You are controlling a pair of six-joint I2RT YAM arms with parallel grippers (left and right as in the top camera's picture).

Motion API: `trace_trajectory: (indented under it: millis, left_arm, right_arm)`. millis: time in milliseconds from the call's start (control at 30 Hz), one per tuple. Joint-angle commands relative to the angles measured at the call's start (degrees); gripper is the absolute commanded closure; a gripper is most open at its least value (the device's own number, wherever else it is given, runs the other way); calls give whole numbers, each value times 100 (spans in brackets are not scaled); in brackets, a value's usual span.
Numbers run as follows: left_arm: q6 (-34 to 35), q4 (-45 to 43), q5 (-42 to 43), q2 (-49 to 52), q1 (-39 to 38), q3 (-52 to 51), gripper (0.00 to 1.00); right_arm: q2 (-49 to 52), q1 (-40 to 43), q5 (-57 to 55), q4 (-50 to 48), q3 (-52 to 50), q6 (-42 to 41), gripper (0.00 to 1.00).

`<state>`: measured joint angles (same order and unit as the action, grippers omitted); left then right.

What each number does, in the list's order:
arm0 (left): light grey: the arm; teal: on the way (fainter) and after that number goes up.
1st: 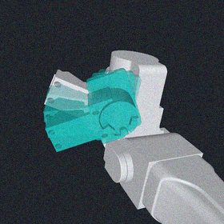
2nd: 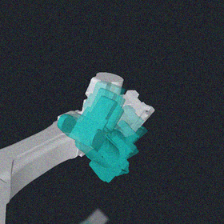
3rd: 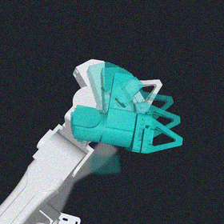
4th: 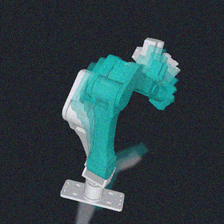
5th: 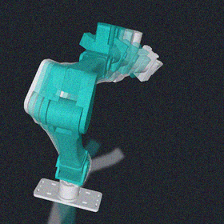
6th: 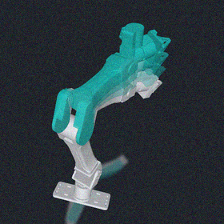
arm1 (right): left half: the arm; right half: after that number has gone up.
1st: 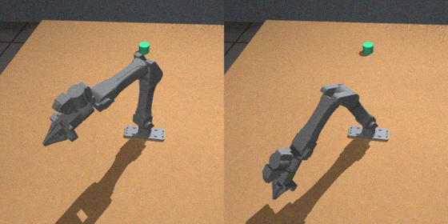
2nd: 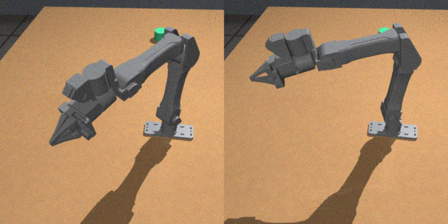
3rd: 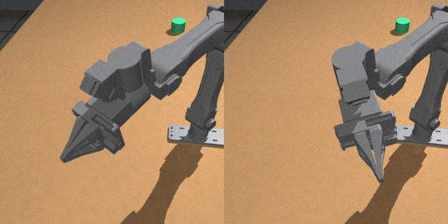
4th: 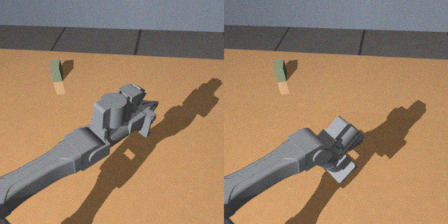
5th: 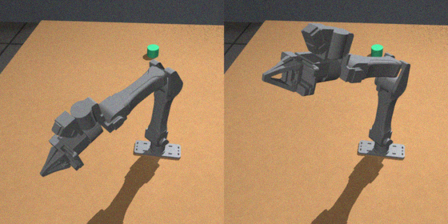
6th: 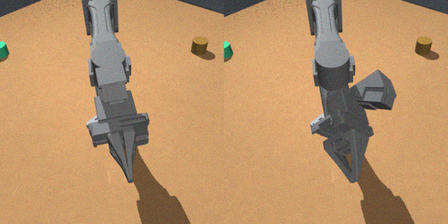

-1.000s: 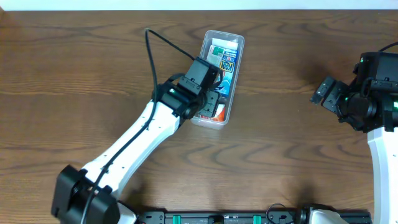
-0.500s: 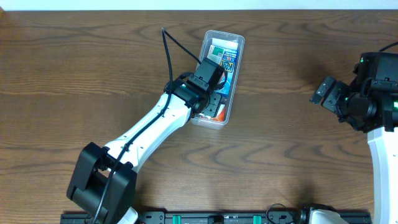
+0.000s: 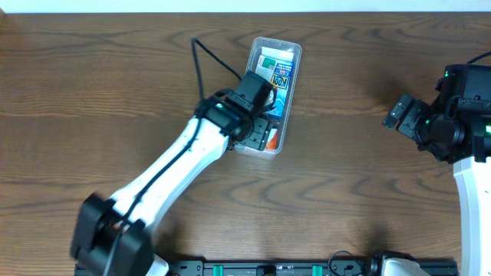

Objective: Pack container

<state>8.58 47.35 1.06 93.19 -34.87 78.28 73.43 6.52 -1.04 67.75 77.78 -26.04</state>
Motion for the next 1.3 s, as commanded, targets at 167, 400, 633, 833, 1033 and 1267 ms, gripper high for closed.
trace_trajectory:
  millis: [167, 400, 633, 833, 1033, 1267]
  left_arm:
    - [208, 1056, -750, -1838, 470, 457, 25]
    - [332, 1786, -1276, -3204, 1069, 457, 2]
    - [330, 2103, -1268, -4050, 1209, 457, 2]
    - [330, 2142, -1268, -4350, 1209, 457, 2]
    - [192, 2312, -1631, -4352, 1209, 413, 2]
    - [155, 2050, -1770, -4551, 1572, -236, 2]
  right_arm:
    - [-24, 59, -22, -2, 22, 61, 1]
    - [-24, 59, -22, -2, 22, 61, 1]
    - [-24, 59, -22, -2, 22, 61, 1]
    - [-24, 59, -22, -2, 22, 61, 1]
    - [-24, 59, -22, -2, 20, 61, 1]
    - [-24, 59, -22, -2, 20, 61, 1]
